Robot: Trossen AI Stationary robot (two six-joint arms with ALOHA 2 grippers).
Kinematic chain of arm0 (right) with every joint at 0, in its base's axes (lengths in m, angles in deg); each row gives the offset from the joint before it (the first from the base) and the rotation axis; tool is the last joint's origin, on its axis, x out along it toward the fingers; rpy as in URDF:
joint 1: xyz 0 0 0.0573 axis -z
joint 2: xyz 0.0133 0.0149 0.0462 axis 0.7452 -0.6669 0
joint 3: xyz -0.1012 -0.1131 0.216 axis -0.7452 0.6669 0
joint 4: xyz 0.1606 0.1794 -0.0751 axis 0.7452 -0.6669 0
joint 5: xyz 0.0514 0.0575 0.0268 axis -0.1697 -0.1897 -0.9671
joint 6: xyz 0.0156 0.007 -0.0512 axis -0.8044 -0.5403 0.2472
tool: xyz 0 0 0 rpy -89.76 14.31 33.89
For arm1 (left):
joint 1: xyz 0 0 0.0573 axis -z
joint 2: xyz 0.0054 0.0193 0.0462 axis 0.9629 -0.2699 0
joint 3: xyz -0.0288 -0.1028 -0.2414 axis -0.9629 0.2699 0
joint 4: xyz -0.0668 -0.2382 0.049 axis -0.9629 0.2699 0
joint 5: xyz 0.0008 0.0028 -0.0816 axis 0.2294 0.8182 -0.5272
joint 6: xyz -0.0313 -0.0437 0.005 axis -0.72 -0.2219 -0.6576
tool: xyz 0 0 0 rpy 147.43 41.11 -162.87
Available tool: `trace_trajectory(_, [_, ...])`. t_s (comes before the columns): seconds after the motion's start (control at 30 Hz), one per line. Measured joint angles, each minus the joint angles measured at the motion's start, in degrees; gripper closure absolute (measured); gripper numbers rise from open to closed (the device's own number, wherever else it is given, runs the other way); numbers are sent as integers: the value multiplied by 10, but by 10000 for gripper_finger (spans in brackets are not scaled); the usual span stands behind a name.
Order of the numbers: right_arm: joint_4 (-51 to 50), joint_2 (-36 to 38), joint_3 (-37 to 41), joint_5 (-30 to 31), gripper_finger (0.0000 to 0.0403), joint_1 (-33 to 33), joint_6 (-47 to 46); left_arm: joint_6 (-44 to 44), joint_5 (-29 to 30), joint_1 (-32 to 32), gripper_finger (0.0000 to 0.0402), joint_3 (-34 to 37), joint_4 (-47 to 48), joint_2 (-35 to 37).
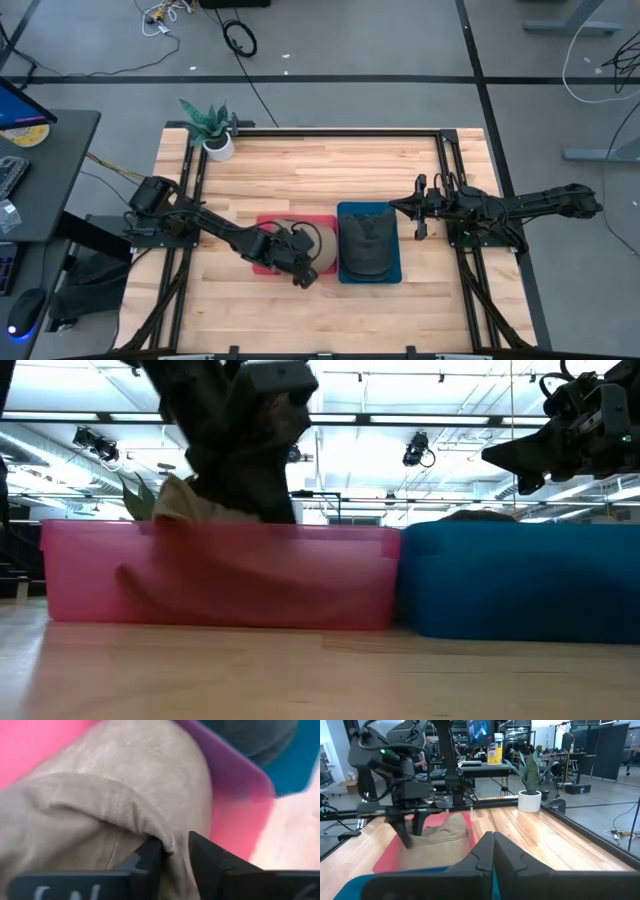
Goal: Pick & Place hat
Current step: Put the brown cap into the red bin
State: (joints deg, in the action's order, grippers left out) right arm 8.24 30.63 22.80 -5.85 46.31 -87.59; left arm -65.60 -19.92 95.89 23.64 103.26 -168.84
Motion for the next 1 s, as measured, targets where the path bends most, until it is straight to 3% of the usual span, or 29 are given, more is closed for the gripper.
trace_trajectory(0.3, [0, 0, 0, 0, 390, 0, 0, 25, 2, -2, 232, -84, 52, 0])
trace_trajectory(0.7, [0, 0, 0, 0, 390, 0, 0, -14, 2, 18, 239, -124, 161, 2])
trace_trajectory(1.0, [-1, 0, 0, 0, 390, 0, 0, -15, -4, 82, 241, -120, 160, 3])
